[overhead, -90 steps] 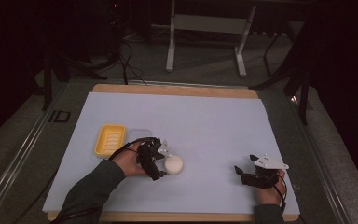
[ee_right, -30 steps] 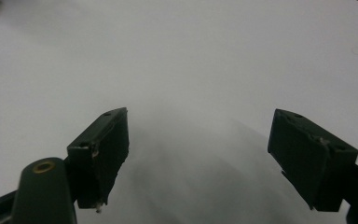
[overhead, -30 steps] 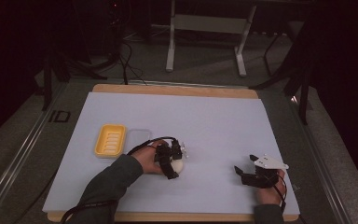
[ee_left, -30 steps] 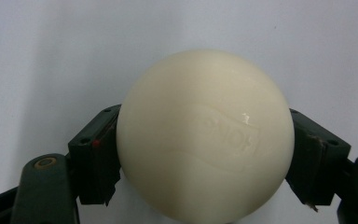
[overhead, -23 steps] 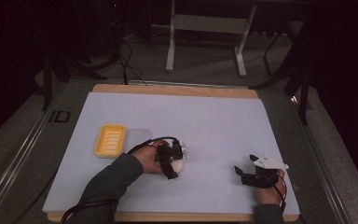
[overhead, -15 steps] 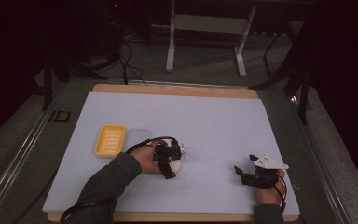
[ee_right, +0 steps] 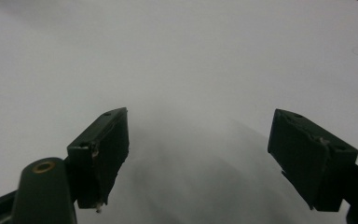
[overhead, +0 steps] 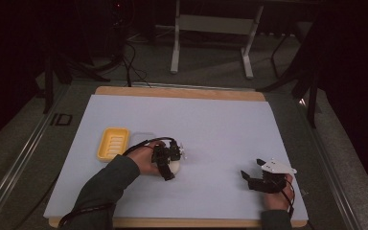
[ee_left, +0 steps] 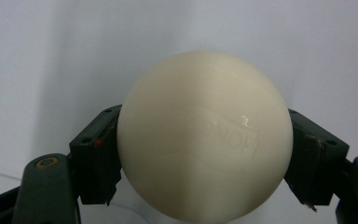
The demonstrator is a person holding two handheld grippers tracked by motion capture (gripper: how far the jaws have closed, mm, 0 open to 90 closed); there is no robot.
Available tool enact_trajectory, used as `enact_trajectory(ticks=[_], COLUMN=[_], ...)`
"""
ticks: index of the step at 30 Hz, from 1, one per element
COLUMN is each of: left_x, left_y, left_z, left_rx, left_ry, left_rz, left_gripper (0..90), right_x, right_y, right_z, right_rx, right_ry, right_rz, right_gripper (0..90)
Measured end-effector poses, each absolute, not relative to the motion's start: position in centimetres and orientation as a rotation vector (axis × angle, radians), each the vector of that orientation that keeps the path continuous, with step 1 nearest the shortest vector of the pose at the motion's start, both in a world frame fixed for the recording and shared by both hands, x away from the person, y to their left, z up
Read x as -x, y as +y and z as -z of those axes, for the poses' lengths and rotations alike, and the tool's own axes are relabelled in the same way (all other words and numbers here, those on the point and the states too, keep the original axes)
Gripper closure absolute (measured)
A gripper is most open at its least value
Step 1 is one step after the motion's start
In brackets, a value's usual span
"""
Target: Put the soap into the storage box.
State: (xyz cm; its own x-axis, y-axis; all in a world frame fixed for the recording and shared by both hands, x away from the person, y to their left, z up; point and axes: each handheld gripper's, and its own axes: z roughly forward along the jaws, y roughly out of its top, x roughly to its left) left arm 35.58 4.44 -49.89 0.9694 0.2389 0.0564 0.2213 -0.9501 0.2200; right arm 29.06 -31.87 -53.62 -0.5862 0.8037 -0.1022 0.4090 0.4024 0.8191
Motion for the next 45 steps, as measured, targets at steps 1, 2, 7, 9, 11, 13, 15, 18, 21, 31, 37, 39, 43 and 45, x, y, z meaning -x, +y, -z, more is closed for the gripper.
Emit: enact_trajectory(ticks=[1,2,7,9,11,13,15,18,21,31,37,39,43,45], left_x=[-35.7,-35.7,-36.0,-36.1,-36.2,-36.3,-36.4,-36.5,-36.6,-37.2,-37.4,-37.5,-37.7,-37.8], left_y=[4.6,4.7,5.3,5.5,5.7,6.0,6.2,6.6,6.9,8.0,8.4,8.5,8.7,8.8], left_z=[49.8,49.7,49.5,49.3,49.1,49.0,48.9,48.7,48.5,47.8,47.5,47.5,47.5,47.5], left_rx=[-2.906,-2.896,-2.877,-2.868,-2.873,-2.867,-2.865,-2.871,-2.866,-2.841,-2.836,-2.829,-2.838,-2.837], left_ry=[0.344,0.348,0.385,0.4,0.398,0.406,0.411,0.42,0.435,0.505,0.54,0.562,0.598,0.616], left_rz=[-0.117,-0.108,-0.086,-0.086,-0.09,-0.105,-0.113,-0.119,-0.122,-0.125,-0.158,-0.158,-0.165,-0.172], left_gripper=[23.8,23.8,23.8,23.8,23.8,23.8,23.8,23.8,23.8,23.8,23.8,23.9,23.8,23.8], right_x=[-29.1,-29.1,-29.1,-29.1,-29.1,-29.1,-29.1,-29.1,-29.1,-29.1,-29.1,-29.1,-29.1,-29.1], right_y=[-31.9,-31.9,-31.9,-31.9,-31.9,-31.9,-31.9,-31.9,-31.9,-31.9,-31.9,-31.9,-31.9,-31.9], right_z=[53.6,53.6,53.6,53.6,53.6,53.6,53.6,53.6,53.6,53.6,53.6,53.6,53.6,53.6], right_rx=[-1.033,-1.033,-1.033,-1.033,-1.033,-1.033,-1.033,-1.033,-1.032,-1.033,-1.033,-1.034,-1.033,-1.033], right_ry=[2.173,2.174,2.174,2.175,2.175,2.175,2.174,2.176,2.175,2.175,2.174,2.174,2.174,2.174], right_rz=[-1.072,-1.071,-1.07,-1.07,-1.07,-1.069,-1.07,-1.068,-1.07,-1.07,-1.072,-1.073,-1.07,-1.07], right_gripper=[20.2,20.2,20.2,20.2,20.2,20.2,20.2,20.2,20.2,20.2,20.2,20.2,20.2,20.2])
